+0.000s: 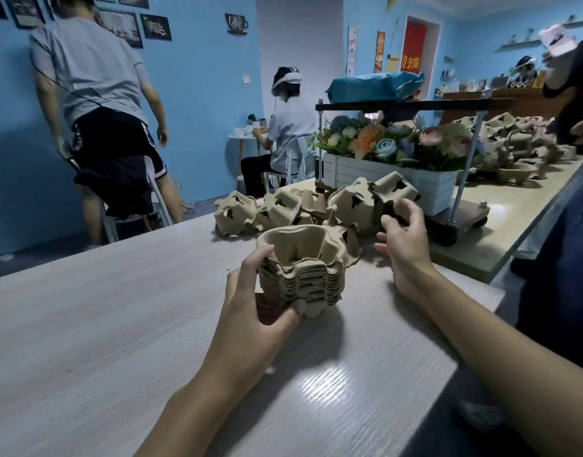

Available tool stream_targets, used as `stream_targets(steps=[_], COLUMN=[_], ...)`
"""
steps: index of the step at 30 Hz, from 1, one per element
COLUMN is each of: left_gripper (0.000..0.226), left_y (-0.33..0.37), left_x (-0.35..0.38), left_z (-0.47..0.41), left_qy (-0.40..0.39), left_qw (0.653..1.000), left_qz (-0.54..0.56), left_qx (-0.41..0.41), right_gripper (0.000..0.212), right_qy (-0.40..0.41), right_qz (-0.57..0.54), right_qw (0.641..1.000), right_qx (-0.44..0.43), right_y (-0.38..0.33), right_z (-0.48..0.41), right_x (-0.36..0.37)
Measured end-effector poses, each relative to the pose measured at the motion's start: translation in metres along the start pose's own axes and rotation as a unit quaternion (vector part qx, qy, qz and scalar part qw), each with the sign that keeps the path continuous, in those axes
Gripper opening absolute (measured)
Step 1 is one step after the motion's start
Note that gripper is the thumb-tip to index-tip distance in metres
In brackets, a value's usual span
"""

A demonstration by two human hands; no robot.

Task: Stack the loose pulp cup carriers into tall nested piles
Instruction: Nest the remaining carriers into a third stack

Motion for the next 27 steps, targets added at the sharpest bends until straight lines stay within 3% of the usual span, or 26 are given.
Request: stream_targets(steps=[13, 21, 27], left_gripper=[0.075, 0.074, 0.075], left_y=[0.0, -0.001, -0.002], left_x=[0.001, 0.0, -0.001], left_z=[0.0, -0.001, -0.002], left_qy=[-0.009, -0.005, -0.005], left_qw=[1.0, 1.0, 1.0], left_qz=[-0.01, -0.004, -0.014], left_qx=[0.01, 0.009, 0.004], right_gripper=[0.046, 0.052, 0.039], right_qy=[0.01, -0.039, -0.073], right_qz=[-0.105, -0.004, 0.079], right_qw=[0.994, 0.99, 0.973], right_qx=[-0.028, -0.136, -0.202], right_y=[-0.014, -0.068, -0.095], right_z=[-0.007, 0.018, 0.047], right_x=[0.005, -0.001, -0.015])
Point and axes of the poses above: each hand's wrist, its own z-axis away from the middle knuckle, its own x-axis out of the palm, y = z × x, the point moved 9 cm from there along -z, towards the middle knuckle, and after that the axes turned 3 degrees about -z, right-handed, at the moved point
